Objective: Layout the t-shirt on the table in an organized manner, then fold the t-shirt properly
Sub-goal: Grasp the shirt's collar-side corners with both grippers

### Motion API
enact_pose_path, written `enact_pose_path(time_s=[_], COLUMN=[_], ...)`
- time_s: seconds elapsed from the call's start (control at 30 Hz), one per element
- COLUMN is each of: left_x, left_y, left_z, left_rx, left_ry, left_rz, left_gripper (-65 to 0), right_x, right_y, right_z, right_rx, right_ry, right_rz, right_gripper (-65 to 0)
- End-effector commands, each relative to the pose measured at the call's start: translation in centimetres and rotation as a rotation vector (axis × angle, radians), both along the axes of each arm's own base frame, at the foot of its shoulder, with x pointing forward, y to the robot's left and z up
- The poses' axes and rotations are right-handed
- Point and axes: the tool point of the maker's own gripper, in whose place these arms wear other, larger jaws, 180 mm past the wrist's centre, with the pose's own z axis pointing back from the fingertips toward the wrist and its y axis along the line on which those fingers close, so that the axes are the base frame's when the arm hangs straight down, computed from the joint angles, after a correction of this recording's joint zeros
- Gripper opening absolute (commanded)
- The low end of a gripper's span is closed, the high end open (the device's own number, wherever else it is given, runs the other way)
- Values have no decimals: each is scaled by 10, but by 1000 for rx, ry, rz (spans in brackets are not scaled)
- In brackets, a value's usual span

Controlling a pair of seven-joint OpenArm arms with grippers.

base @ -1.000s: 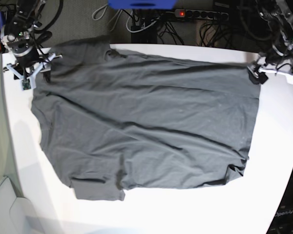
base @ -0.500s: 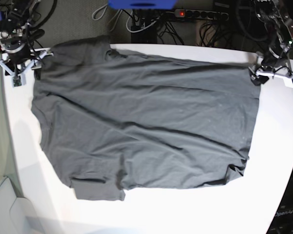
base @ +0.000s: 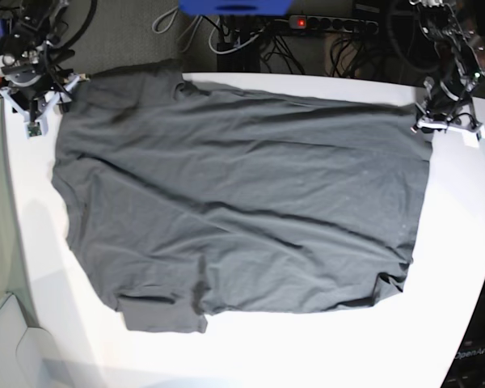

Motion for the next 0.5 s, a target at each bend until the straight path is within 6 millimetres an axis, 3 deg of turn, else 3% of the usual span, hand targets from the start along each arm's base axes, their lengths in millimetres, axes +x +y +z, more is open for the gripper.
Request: enact_pose_path(time_s=[0.0,0.4,0.47], left_x=[11,21,21], left_y=[5,5,4], left_z=[14,20,20], left_rx=[25,24,24], left_ry=[-43,-69,-68], left_rz=[-7,-9,-9], left_gripper=[-649,-649,-649], right_x=[7,5,5], right_y=[-1,1,1], right_z=[9,7,7], right_rx=[-4,2,3], right_ry=[-42,-32,-32], right_rz=[-2,-6,-7], right_gripper=[-339,-337,-314])
